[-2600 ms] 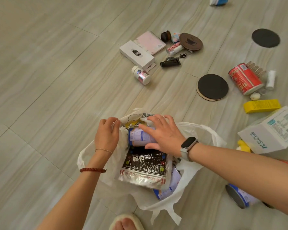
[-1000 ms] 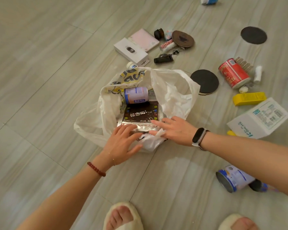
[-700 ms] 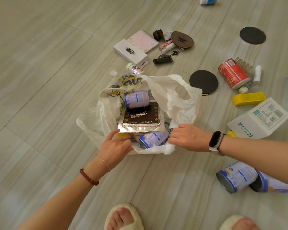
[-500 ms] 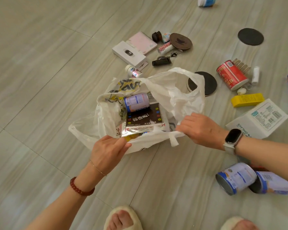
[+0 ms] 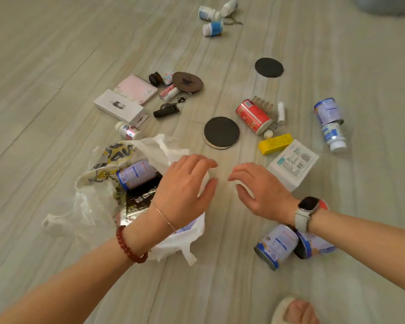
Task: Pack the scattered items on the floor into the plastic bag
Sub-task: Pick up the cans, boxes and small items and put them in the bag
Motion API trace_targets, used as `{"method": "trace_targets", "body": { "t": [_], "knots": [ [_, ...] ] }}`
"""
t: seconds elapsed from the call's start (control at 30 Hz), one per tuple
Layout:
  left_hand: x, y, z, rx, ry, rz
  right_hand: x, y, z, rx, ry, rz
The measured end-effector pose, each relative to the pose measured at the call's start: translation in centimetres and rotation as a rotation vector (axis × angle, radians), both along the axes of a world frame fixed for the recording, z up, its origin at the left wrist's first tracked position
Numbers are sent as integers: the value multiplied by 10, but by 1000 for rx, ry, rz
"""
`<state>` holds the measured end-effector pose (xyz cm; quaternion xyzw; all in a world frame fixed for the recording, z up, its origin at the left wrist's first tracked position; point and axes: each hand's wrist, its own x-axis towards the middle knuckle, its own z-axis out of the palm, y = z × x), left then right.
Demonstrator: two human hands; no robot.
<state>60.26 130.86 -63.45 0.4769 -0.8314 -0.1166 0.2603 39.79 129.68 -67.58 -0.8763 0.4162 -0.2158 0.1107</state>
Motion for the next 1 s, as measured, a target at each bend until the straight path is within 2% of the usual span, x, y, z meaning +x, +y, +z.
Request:
{"method": "trace_targets", "body": {
  "t": [0.13,0.2,0.27,0.33,0.47,0.63,0.73,0.83,0.9,1.0],
  "knots": [
    [-83,9,-9,81,-118,-230,-67,16,-9,210,45,-382],
    [-120,29,-27,344,-203,-260,-98,36,-15,369,148,-489],
    [-148,49,-55,677,-338,-219,-121,58,-22,465,293,-394],
    [-165,64,-81,805,-393,-167,-138,81,-30,528,444,-269],
    [-172,75,-118,884,-399,-116,-153,106,-57,407,729,-111],
    [-161,74,-125,910,-365,-128,-148,99,-72,251,826,-99],
    [-142,69,-104,900,-329,-153,-145,100,-64,362,683,-186],
    [-111,60,-67,897,-184,-196,-124,100,-43,595,301,-321],
    [-87,51,-45,810,-58,-217,-95,98,-24,663,92,-353],
    [-45,35,-24,647,70,-162,-51,84,2,654,-54,-272]
  ]
}}
